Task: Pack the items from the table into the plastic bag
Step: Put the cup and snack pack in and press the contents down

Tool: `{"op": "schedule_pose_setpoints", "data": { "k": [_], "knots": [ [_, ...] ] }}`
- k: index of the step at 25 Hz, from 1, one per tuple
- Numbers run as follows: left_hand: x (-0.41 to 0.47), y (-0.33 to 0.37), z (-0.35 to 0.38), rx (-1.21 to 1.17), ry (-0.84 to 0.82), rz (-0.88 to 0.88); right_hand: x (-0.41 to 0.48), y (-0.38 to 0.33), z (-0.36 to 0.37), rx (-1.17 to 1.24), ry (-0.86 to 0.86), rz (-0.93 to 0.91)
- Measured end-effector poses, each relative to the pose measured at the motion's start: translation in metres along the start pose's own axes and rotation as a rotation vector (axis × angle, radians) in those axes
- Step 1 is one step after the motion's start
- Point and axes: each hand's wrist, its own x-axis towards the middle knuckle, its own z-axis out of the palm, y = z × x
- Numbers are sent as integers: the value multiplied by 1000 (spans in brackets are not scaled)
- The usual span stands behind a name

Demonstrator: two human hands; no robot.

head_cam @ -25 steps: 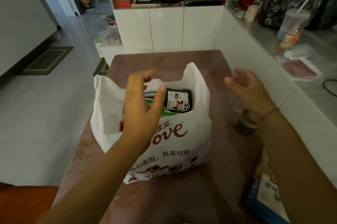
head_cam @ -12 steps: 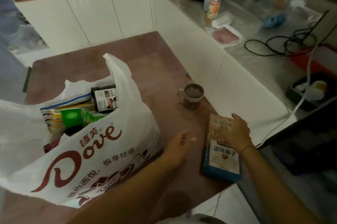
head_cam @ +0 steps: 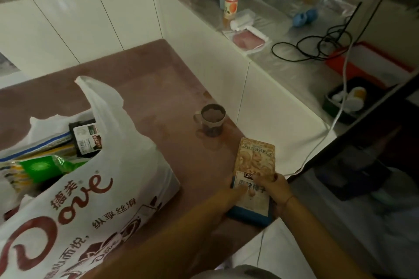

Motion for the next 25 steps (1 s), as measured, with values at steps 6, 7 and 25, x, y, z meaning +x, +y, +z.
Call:
{"op": "schedule_pose_setpoints", "data": {
  "k": [6, 7, 25],
  "knots": [
    [-69, 50, -21, 116, 72, 341, -33, -27, 29, 66, -179, -70],
    [-86, 61, -26, 124, 90, 426, -41, -41, 40, 56, -189, -130],
    [-339, 96, -238, 858, 1904, 448, -205, -193, 340, -618, -896, -1117]
  ]
}}
